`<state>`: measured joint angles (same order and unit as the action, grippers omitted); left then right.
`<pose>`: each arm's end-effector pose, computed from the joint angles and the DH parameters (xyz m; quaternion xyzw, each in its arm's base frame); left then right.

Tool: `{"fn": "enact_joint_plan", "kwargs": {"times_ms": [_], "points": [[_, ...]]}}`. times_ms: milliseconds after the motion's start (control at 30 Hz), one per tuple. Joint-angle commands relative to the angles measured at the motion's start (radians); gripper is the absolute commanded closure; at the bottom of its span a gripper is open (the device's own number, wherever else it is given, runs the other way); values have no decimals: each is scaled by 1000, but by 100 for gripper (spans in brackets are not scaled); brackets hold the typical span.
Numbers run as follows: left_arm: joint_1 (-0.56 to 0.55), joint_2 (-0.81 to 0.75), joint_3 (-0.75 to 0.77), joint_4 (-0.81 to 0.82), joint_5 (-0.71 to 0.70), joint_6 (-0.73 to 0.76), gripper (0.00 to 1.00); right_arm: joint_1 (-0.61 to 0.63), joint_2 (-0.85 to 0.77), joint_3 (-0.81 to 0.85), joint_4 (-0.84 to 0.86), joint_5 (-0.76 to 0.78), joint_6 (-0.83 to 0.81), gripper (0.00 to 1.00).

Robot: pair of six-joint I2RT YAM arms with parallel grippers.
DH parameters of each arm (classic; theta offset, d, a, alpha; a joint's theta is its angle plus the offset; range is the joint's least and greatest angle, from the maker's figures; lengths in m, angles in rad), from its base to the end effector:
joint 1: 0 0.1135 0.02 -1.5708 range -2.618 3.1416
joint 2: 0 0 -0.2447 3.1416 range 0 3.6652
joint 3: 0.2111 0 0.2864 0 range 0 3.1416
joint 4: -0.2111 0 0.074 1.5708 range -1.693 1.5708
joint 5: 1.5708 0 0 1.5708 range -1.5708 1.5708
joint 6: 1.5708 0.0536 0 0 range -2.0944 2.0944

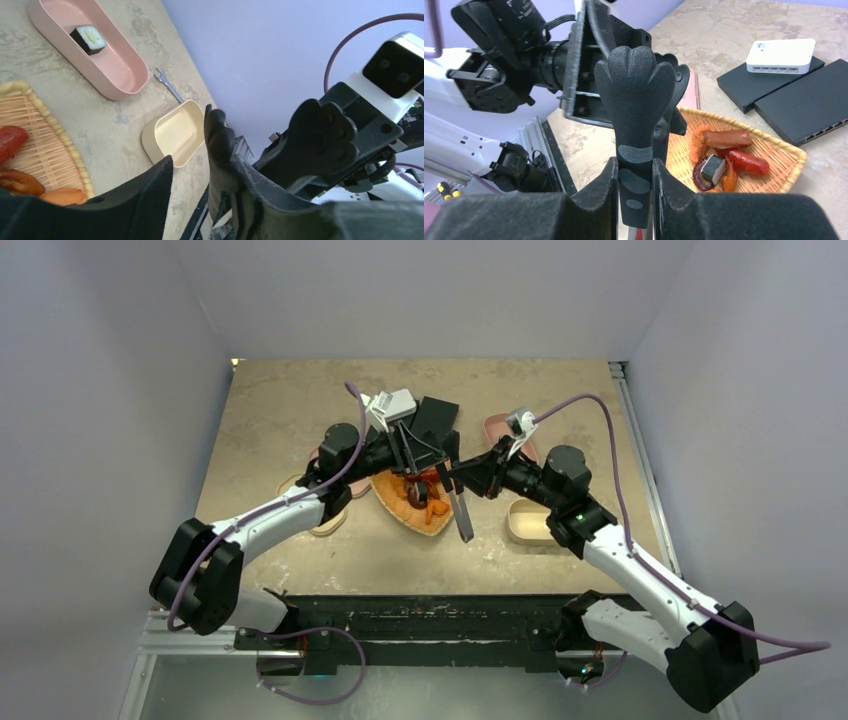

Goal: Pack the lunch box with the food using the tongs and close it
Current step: Pick up the cover from the center of the board.

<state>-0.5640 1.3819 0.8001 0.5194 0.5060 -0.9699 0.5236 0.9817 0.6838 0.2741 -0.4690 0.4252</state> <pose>0.2917 -0.2153 0.2426 0.0257 0.7257 -0.5914 0.3507 0.2400 0.1666 0.2892 -0.1964 0.6871 0.4583 0.5285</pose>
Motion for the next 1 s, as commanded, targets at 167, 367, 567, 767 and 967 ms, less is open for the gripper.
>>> {"fn": "enact_joint_plan", "kwargs": {"times_ms": [167, 367, 567, 767, 967], "points": [[-9, 33, -5, 121, 11, -70, 100, 7, 56, 3, 100, -137, -8, 92], [-8, -2, -37, 122, 53, -47, 100, 6, 91, -13, 141, -199, 7, 52], [-5, -29, -51, 118, 78, -49, 100, 6, 137, -16, 167, -306, 9, 61], [24, -14, -58, 174, 124, -82, 100, 7, 162, -9, 204, -421, 37, 87], [117, 3, -69, 113, 158, -10, 100, 6, 105, -21, 315, -538, 144, 100]]}}
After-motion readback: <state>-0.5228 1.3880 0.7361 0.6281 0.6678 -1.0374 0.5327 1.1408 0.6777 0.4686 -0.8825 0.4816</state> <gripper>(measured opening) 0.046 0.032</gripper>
